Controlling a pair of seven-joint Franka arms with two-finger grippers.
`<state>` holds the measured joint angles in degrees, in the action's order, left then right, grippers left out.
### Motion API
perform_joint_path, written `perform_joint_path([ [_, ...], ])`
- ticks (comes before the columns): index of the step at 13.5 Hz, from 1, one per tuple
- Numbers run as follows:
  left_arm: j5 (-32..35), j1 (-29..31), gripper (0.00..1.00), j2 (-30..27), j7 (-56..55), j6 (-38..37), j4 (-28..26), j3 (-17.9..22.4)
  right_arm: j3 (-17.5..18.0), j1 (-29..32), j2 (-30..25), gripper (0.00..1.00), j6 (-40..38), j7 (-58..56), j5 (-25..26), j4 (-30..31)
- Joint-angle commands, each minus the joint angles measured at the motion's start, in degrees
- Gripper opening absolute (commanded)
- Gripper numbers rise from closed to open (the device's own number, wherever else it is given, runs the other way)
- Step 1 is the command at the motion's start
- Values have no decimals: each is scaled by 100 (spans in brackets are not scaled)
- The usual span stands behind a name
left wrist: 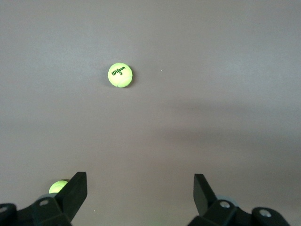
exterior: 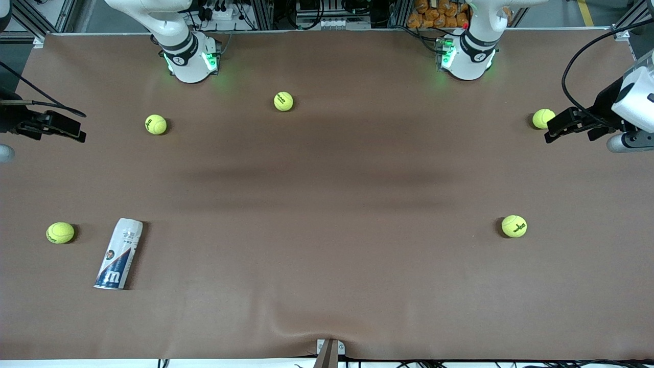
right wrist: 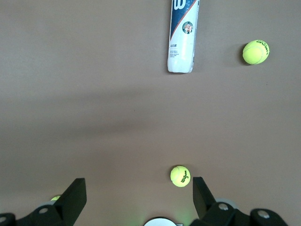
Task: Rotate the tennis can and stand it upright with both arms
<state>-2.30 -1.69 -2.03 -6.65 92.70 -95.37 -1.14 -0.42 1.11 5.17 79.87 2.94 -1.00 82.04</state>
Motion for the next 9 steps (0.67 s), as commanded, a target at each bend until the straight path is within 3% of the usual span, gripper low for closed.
perform_joint_path([
  [1, 11, 28, 100, 28, -73, -111, 115, -36, 7, -14, -8, 100, 11, 13, 74, -13],
  [9, 19, 55, 100, 89, -73, -111, 273, -36, 7, -5, -25, 100, 143, 13, 74, 154],
])
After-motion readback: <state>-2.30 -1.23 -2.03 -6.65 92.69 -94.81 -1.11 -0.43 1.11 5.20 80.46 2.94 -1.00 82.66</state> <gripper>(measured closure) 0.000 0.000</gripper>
